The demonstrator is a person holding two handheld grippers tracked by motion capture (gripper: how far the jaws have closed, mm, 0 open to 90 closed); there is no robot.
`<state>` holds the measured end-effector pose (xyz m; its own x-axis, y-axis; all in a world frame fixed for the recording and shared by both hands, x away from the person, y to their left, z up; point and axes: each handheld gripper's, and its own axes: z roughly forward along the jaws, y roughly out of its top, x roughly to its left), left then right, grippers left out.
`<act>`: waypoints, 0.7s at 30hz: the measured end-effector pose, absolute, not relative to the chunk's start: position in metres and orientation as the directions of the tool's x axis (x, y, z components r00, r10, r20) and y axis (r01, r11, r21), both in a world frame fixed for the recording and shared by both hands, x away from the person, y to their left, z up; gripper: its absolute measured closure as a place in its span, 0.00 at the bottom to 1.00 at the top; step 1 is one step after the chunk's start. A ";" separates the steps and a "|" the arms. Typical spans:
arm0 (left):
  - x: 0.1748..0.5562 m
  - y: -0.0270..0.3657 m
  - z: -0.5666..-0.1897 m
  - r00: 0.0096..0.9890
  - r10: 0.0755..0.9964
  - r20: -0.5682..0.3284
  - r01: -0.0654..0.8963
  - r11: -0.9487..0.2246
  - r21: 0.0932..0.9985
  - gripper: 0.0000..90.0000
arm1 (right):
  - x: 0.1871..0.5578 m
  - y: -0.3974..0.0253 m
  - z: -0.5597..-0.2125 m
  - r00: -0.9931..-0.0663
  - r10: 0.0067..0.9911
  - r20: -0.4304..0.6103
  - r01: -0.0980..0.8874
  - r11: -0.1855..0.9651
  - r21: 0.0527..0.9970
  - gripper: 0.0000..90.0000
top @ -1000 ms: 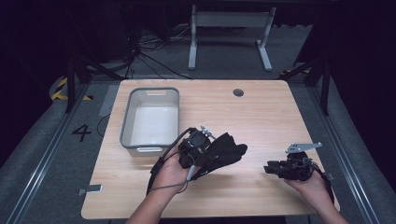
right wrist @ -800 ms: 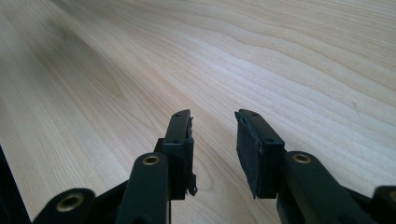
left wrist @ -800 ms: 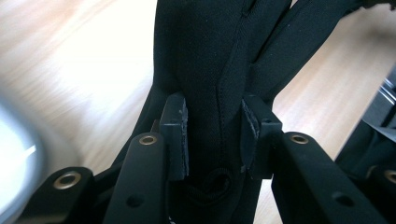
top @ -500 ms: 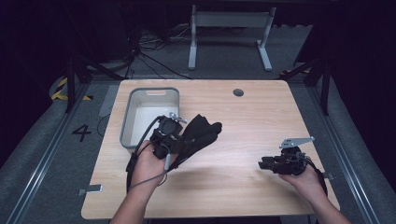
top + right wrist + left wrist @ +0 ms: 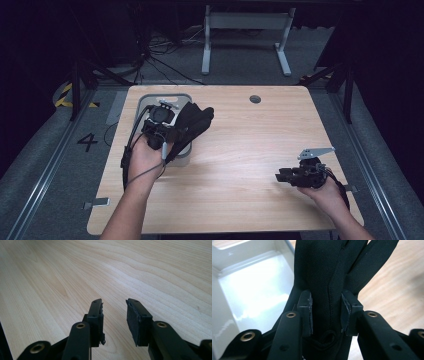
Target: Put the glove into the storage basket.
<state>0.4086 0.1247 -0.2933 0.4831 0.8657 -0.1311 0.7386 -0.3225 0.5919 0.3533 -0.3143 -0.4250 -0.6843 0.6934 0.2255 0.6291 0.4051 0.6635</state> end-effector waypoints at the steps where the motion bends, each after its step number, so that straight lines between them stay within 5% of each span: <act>1: 0.412 0.126 -0.294 0.477 0.869 -0.128 0.741 -0.320 0.591 0.73 | 0.353 -0.314 -0.425 -0.687 0.692 0.224 0.626 0.406 0.666 0.73; 21: 0.472 0.141 -0.307 0.296 0.944 -0.147 0.818 -0.170 0.549 0.73 | 0.341 -0.320 -0.423 -0.679 0.708 0.196 0.611 0.396 0.686 0.73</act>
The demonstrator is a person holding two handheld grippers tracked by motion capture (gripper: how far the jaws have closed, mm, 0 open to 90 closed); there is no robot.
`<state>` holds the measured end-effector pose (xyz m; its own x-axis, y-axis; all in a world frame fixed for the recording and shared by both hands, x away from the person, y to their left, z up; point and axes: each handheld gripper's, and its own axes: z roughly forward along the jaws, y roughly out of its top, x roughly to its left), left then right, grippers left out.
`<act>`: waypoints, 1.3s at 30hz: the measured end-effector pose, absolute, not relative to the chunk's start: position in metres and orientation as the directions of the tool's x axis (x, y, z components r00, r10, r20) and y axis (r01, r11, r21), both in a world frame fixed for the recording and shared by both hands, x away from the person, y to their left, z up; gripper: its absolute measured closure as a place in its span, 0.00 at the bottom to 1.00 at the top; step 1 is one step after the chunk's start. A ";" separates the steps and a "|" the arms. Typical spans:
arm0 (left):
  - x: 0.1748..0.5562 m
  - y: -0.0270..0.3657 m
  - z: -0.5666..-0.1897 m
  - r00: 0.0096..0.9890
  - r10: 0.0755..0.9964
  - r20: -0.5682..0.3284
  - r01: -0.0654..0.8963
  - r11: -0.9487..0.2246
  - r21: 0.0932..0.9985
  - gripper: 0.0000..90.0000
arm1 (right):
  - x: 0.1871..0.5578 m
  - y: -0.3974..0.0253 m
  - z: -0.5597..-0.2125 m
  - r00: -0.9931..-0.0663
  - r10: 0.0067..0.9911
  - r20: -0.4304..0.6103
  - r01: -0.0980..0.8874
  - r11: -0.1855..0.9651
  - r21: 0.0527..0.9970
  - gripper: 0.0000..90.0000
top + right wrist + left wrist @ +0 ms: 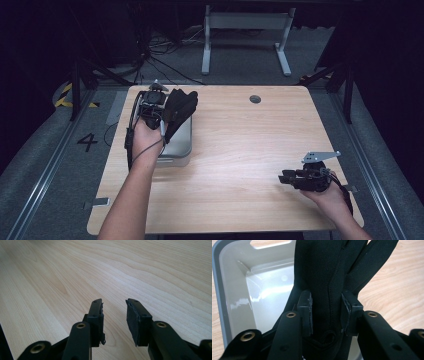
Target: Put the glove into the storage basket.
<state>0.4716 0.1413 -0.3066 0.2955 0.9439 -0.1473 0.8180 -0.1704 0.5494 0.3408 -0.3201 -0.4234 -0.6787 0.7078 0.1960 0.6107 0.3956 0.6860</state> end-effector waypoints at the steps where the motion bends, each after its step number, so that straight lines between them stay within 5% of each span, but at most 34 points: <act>1: 0.474 0.141 -0.308 0.289 0.947 -0.142 0.821 -0.168 0.546 0.73 | 0.340 -0.321 -0.424 -0.677 0.709 0.197 0.612 0.395 0.685 0.73; 20: 0.498 0.161 -0.338 0.145 0.965 -0.218 0.872 -0.021 0.488 0.73 | 0.337 -0.319 -0.425 -0.689 0.698 0.196 0.607 0.407 0.683 0.72; 39: 0.522 0.153 -0.382 0.113 0.973 -0.199 0.924 -0.030 0.382 0.71 | 0.336 -0.322 -0.426 -0.689 0.697 0.198 0.605 0.403 0.686 0.71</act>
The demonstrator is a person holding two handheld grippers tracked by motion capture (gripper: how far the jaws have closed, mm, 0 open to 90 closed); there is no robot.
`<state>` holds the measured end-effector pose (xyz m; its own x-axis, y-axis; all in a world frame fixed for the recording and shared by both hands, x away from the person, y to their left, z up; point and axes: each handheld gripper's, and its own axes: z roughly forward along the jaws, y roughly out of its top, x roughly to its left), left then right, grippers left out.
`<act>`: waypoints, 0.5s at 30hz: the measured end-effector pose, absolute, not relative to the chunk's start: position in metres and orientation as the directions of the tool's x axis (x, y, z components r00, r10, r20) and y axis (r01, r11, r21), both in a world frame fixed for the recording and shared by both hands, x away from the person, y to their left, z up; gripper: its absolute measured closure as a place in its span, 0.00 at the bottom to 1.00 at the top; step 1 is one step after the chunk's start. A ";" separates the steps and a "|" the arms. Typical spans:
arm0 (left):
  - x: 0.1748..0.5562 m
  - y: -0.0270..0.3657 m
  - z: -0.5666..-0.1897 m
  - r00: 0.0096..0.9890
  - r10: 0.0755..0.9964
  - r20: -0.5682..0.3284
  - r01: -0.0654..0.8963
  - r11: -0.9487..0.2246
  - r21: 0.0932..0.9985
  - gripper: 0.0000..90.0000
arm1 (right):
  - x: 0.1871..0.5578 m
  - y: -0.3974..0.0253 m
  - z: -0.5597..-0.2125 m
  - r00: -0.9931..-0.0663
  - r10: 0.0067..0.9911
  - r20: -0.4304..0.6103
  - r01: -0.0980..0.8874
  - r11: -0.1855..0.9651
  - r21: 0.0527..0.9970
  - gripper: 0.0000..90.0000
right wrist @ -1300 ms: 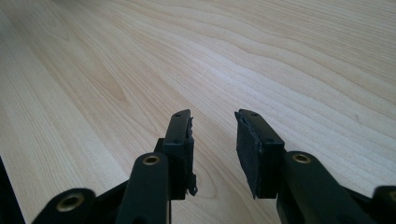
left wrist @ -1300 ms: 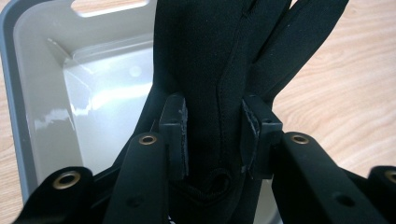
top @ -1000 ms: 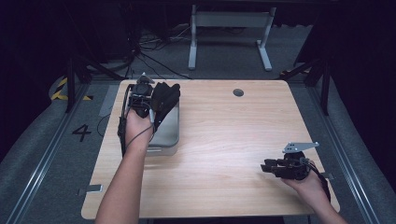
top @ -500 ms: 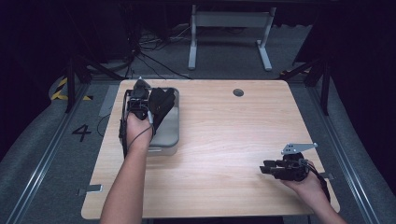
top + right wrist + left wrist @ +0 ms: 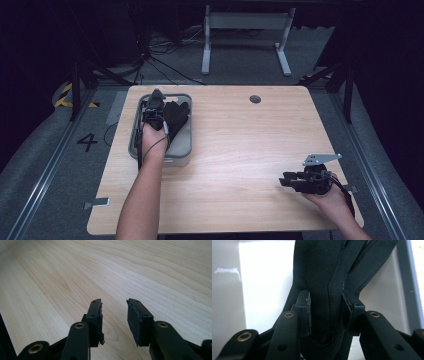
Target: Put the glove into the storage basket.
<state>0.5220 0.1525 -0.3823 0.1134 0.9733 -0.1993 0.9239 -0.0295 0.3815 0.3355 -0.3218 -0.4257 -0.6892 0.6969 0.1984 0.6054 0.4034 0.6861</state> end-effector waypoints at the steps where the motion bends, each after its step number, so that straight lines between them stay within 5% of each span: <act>1: 0.522 0.152 -0.384 0.112 0.974 -0.195 0.926 -0.031 0.377 0.71 | 0.335 -0.321 -0.426 -0.692 0.694 0.201 0.604 0.405 0.686 0.71; 6: 0.522 0.151 -0.387 0.145 0.972 -0.184 0.932 -0.072 0.356 0.64 | 0.335 -0.320 -0.426 -0.704 0.679 0.207 0.598 0.411 0.689 0.70; 10: 0.517 0.151 -0.380 0.165 0.972 -0.169 0.912 -0.085 0.401 0.45 | 0.336 -0.320 -0.424 -0.708 0.677 0.201 0.590 0.412 0.694 0.70; 15: 0.509 0.158 -0.370 0.179 0.970 -0.167 0.888 -0.087 0.451 0.42 | 0.337 -0.319 -0.423 -0.710 0.676 0.198 0.587 0.412 0.697 0.69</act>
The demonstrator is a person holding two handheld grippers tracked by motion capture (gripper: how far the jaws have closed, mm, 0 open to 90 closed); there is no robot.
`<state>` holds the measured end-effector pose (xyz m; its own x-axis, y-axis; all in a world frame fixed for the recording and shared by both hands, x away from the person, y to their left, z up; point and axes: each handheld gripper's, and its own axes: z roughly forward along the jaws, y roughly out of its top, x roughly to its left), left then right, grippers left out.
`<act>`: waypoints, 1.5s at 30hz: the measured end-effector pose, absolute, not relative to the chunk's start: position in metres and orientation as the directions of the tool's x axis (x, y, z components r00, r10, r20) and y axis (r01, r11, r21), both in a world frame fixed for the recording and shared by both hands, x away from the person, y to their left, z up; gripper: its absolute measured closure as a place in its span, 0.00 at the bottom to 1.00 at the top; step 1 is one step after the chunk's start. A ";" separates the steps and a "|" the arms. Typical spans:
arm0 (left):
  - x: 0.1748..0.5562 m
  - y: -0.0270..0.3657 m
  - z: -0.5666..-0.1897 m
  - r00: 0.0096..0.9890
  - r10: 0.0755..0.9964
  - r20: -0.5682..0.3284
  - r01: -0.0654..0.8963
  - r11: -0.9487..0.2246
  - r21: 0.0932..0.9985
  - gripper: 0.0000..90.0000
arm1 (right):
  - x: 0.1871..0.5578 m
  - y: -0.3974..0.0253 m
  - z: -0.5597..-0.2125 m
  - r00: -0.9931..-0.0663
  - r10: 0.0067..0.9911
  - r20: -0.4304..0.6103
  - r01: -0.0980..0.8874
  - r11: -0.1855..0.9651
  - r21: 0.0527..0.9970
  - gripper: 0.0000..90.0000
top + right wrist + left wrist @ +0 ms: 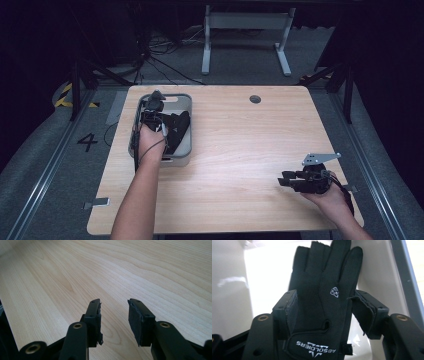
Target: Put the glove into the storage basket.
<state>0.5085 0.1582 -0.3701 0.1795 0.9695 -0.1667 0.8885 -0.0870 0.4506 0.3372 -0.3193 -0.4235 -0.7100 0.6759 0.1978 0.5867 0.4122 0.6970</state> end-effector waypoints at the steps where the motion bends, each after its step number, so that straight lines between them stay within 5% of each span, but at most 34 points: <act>1: 0.507 0.161 -0.368 0.182 0.968 -0.172 0.884 -0.084 0.459 0.42 | 0.338 -0.319 -0.423 -0.708 0.678 0.199 0.588 0.409 0.698 0.69; 16: 0.469 0.188 -0.348 0.340 0.913 -0.227 0.790 -0.147 0.595 0.45 | 0.359 -0.329 -0.419 -0.715 0.680 0.163 0.551 0.405 0.730 0.63; 28: 0.382 0.164 -0.327 0.580 0.785 -0.218 0.651 -0.287 0.703 0.45 | 0.361 -0.333 -0.420 -0.717 0.679 0.157 0.545 0.405 0.734 0.62; 45: 0.323 0.138 -0.363 0.756 0.636 -0.154 0.558 -0.503 0.660 0.42 | 0.357 -0.334 -0.424 -0.714 0.681 0.163 0.552 0.403 0.730 0.62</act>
<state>0.3229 0.1378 -0.3628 0.7559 0.6363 -0.1540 0.5581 -0.5034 0.6597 0.3571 -0.3342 -0.4242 -0.7138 0.6810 0.1635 0.5520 0.4034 0.7297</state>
